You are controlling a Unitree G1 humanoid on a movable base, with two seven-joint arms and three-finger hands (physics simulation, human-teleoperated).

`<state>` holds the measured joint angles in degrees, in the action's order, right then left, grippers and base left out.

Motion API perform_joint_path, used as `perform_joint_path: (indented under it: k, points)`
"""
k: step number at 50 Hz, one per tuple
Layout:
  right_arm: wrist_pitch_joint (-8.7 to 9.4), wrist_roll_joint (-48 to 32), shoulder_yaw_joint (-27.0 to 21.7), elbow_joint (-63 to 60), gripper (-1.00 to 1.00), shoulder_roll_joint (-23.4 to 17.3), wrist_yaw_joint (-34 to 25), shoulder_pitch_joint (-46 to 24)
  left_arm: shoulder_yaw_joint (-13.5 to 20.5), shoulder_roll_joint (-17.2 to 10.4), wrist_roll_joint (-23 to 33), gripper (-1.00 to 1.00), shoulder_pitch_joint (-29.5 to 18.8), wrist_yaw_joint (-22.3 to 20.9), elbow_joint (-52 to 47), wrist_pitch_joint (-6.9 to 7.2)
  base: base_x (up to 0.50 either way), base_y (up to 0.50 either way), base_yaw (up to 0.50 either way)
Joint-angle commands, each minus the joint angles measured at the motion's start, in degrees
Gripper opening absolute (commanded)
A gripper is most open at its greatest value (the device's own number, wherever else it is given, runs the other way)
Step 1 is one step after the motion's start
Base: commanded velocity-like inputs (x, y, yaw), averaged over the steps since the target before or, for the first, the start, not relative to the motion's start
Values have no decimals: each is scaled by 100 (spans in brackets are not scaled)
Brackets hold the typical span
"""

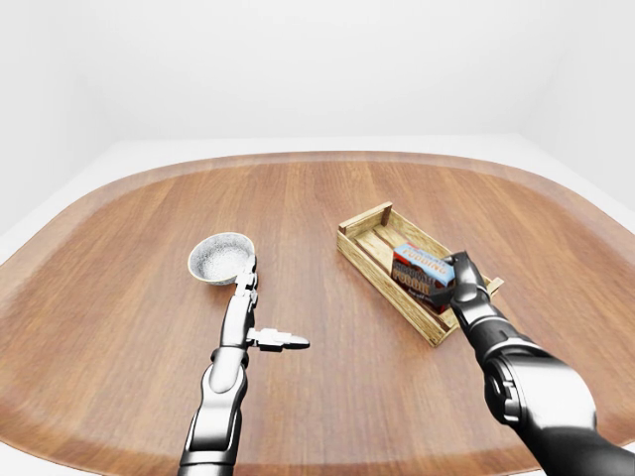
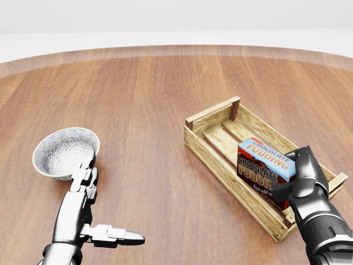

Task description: Pick up the chocolate pudding and put it in the tray.

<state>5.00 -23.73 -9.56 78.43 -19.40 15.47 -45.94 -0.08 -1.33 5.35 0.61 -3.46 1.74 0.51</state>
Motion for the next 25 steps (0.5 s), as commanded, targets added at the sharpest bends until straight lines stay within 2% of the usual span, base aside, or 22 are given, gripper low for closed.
perform_joint_path:
  k: [1, 3, 4, 5, 6, 7, 25]
  points:
    - [0, 30, -15, -50, -100, -17, 119, -35, 72, 29, -176, 100, -50, -4, 27, 1, 0, 0, 0]
    - [0, 33, -19, -51, -100, -25, 126, -45, 74, 28, -178, 100, -53, -3, 28, 5, 0, 0, 0]
    - [0, 31, -17, -52, -93, -27, 132, -47, 75, 27, -180, 100, -56, -3, 18, 18, 0, 0, 0]
    - [0, 30, -16, -52, -72, -28, 136, -47, 75, 27, -180, 100, -57, -3, 19, 17, 0, 0, 0]
    - [0, 37, -23, -52, 41, -31, 159, -47, 73, 26, -180, 100, -49, -5, 5, 24, 0, 0, 0]
    - [0, 36, -22, -51, 100, -31, 158, -47, 73, 26, -180, 100, -48, -5, 5, 23, 0, 0, 0]
    - [0, 77, -44, -51, 100, -24, 173, -55, 77, 23, -182, 100, -55, -10, 5, 27, 0, 0, 0]
